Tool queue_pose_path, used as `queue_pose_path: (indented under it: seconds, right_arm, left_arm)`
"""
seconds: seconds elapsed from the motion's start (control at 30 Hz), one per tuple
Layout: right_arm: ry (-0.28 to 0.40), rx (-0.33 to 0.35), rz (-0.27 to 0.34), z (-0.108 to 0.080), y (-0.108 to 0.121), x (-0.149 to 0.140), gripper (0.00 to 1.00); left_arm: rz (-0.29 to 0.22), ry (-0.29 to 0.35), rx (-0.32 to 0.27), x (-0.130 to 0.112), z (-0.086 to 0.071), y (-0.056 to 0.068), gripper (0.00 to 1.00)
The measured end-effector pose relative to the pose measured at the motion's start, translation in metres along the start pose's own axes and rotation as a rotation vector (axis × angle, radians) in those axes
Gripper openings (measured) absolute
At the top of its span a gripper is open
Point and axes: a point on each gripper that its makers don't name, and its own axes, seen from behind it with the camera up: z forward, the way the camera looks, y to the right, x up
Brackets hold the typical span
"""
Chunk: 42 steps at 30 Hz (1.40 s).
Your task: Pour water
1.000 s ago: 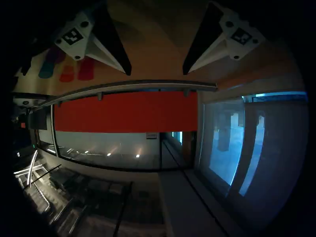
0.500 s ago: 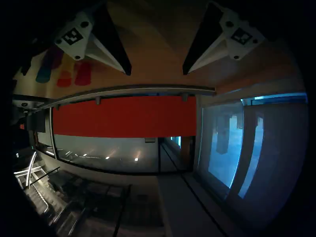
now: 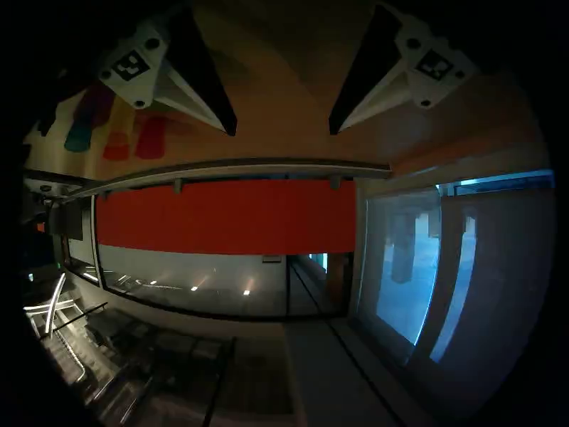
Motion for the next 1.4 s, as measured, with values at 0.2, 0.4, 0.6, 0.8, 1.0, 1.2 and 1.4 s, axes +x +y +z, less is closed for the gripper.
queue_pose_path:
  seconds: [0.2, 0.4, 0.6, 0.8, 1.0, 1.2, 1.4]
  right_arm:
    - [0.001, 0.002, 0.0, -0.001, -0.001, 0.001, 1.0]
    - [0.003, -0.001, -0.001, -0.003, 0.002, 0.002, 1.0]
    - [0.006, -0.004, 0.002, -0.006, 0.005, 0.003, 1.0]
    - [0.009, -0.002, 0.001, -0.01, 0.009, 0.003, 1.0]
    - [0.033, 0.003, 0.01, -0.015, 0.012, 0.007, 1.0]
    - [0.062, 0.027, 0.034, -0.019, 0.012, 0.01, 1.0]
    - [0.087, 0.049, 0.006, -0.018, 0.008, 0.01, 1.0]
  left_arm:
    - [0.0, -0.01, 0.0, -0.002, 0.001, 0.0, 0.96]
    - [0.0, -0.023, -0.009, -0.005, 0.002, 0.003, 0.96]
    - [0.0, -0.023, -0.01, -0.005, 0.002, 0.003, 0.96]
    - [0.001, -0.025, -0.015, -0.006, 0.002, 0.004, 0.96]
    - [0.001, -0.026, -0.015, -0.006, 0.002, 0.004, 0.96]
    - [0.002, -0.027, -0.015, -0.005, 0.002, 0.004, 0.96]
    - [0.001, -0.027, -0.014, -0.006, 0.002, 0.004, 0.96]
